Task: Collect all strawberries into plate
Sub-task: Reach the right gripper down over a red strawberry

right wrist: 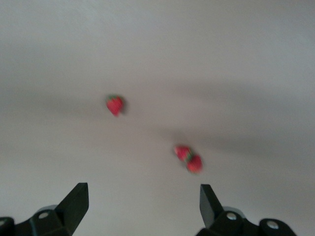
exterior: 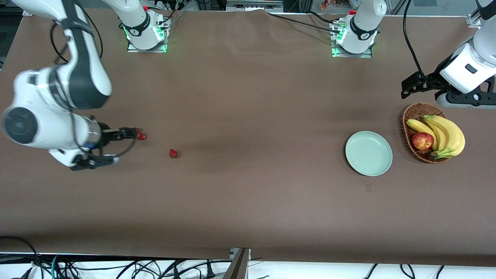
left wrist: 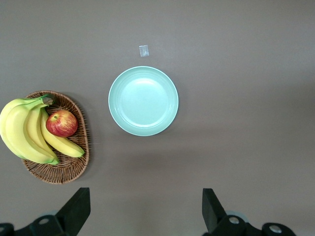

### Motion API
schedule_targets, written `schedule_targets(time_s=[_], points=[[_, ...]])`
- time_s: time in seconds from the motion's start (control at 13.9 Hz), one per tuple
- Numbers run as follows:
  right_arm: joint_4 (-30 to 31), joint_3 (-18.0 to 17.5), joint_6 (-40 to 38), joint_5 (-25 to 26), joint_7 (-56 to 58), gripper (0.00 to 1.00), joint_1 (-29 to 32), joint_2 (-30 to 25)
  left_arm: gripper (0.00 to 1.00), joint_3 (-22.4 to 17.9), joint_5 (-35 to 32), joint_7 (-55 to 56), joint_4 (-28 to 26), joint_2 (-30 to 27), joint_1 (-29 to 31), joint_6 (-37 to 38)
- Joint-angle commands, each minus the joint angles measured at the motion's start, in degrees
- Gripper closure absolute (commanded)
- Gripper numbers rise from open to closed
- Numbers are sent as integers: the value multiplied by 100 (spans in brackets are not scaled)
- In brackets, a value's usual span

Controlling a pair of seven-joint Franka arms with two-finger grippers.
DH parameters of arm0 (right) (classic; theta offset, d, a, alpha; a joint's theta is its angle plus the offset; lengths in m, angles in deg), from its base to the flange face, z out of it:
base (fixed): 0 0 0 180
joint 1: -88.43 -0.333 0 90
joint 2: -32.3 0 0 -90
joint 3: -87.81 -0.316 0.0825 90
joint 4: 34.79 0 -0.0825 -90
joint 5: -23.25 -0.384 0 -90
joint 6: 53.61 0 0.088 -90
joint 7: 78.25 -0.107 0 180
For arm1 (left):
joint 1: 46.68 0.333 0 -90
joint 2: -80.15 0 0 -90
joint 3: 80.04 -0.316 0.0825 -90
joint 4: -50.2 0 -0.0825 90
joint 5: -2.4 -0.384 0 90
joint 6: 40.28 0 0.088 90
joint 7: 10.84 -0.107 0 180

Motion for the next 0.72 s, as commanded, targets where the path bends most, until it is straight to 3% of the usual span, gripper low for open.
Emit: schedule_targets(time_s=[0.0, 0.22, 0.65], points=[[-87, 37, 562, -79, -2, 0, -298, 463, 0, 13, 42, 22, 188, 73, -8, 252], [87, 37, 1072, -79, 6, 0, -431, 798, 0, 74, 42, 39, 197, 65, -8, 279], [1283, 28, 2760, -88, -11, 0, -589, 860, 0, 171, 42, 39, 197, 56, -8, 305]])
